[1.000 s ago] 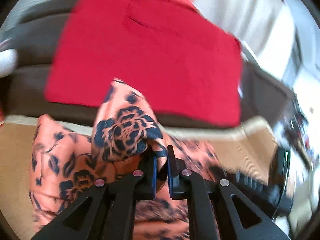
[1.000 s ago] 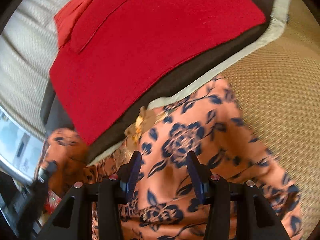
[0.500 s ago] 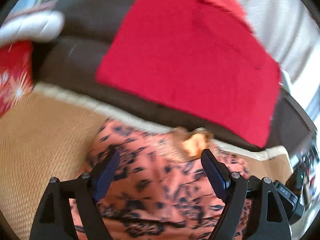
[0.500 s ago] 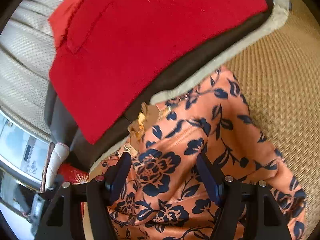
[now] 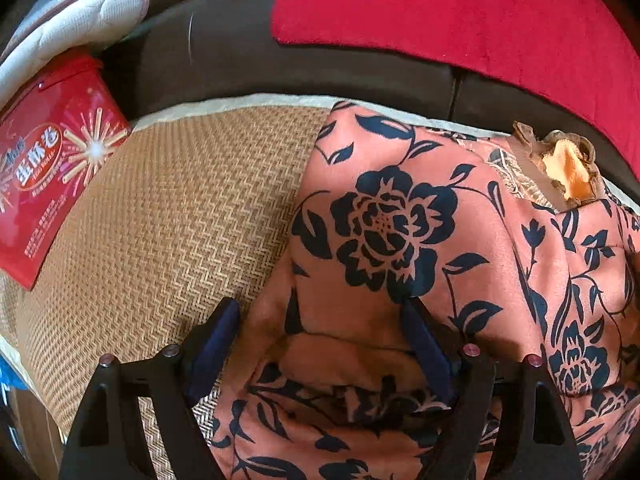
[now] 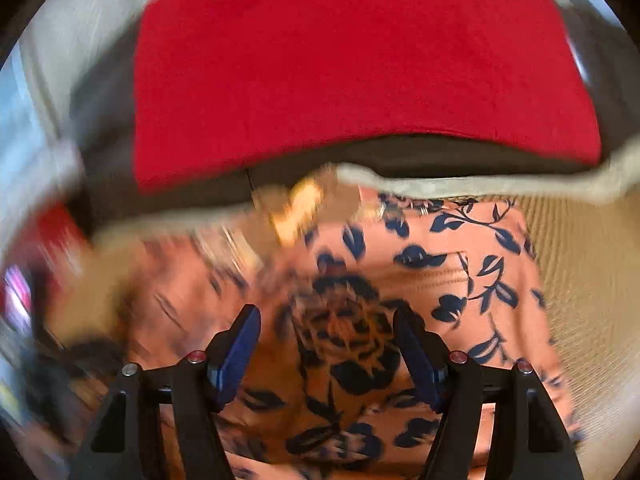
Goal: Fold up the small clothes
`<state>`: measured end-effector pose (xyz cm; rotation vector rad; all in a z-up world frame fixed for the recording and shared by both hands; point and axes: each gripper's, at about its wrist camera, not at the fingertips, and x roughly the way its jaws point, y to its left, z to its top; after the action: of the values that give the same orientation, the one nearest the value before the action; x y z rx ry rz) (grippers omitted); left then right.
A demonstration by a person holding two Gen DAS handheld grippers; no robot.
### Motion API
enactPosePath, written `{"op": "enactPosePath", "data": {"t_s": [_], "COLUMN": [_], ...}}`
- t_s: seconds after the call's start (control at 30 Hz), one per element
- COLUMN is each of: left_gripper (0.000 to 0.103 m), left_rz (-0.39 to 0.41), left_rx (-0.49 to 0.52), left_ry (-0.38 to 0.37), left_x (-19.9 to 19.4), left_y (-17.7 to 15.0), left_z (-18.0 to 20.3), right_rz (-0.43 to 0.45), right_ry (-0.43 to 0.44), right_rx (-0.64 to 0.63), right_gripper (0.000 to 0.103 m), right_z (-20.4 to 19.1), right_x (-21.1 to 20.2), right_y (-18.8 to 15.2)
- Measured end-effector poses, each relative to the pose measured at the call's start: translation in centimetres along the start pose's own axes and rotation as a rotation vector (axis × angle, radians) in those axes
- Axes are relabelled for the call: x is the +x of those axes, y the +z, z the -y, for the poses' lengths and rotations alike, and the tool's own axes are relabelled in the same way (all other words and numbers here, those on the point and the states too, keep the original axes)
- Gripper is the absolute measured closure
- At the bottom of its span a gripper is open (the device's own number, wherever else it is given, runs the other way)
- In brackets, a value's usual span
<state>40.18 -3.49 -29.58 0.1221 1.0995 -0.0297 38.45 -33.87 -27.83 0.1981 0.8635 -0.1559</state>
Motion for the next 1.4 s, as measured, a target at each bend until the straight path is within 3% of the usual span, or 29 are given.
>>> {"op": "enactPosePath", "data": {"t_s": [0.03,0.1,0.23,0.3,0.43,0.5,0.7,0.73,0.8,0.9,1.0,1.1,1.27,1.4], "left_gripper": [0.019,0.019,0.019,0.019,0.019,0.019,0.019,0.019,0.019,0.019,0.019,0.019,0.019,0.019], "left_rz": [0.001,0.001,0.001,0.010,0.023,0.021,0.010,0.009,0.009,0.009,0.007,0.008,0.009,0.012], "left_rx": [0.005,0.011,0.015,0.034,0.052,0.043,0.029,0.029,0.029,0.029,0.027,0.030,0.031,0.038], "left_ry": [-0.001,-0.006,-0.012,-0.003,-0.001,-0.012,-0.020,-0.019,-0.014,-0.010,-0.009,-0.008,-0.006,-0.010], "left_x": [-0.1,-0.1,-0.3,-0.7,-1.2,-1.8,-2.6,-2.4,-2.5,-1.6,-0.8,-0.6,0.0,0.0], "left_y": [0.0,-0.2,-0.3,-0.7,-1.1,-1.5,-1.9,-1.7,-1.7,-1.3,-0.8,-0.7,-0.5,-0.5], "left_z": [0.0,-0.2,-0.5,-0.6,-0.6,-0.8,-1.4,-1.3,-1.1,-0.6,-0.4,-0.3,-0.2,-0.2], "right_rz": [-0.012,0.000,0.019,0.039,0.035,0.008,-0.010,-0.010,-0.024,-0.043,-0.046,-0.027,0.008,-0.048], "right_ry": [-0.101,-0.212,-0.262,-0.180,0.146,0.200,0.190,0.179,0.121,0.009,-0.036,-0.043,0.075,0.139], "right_rx": [-0.050,-0.067,0.190,0.339,0.604,0.613,0.530,0.509,0.444,0.303,0.230,0.226,0.320,0.389], "right_gripper": [0.032,0.032,0.032,0.032,0.030,0.030,0.031,0.036,0.062,0.079,0.089,0.089,0.087,0.085], "right_z": [-0.2,0.9,8.8,12.4,16.8,16.7,15.2,15.0,14.1,12.3,11.4,11.1,13.7,14.1], "right_x": [0.4,0.0,-2.3,-3.3,-2.7,-1.6,1.5,1.5,1.7,1.9,1.7,0.7,-0.4,1.9], "right_y": [-0.6,-1.3,-2.1,-2.4,-3.1,-2.7,-1.2,-1.1,-0.9,-0.6,-0.5,-0.8,-0.6,-0.7]}}
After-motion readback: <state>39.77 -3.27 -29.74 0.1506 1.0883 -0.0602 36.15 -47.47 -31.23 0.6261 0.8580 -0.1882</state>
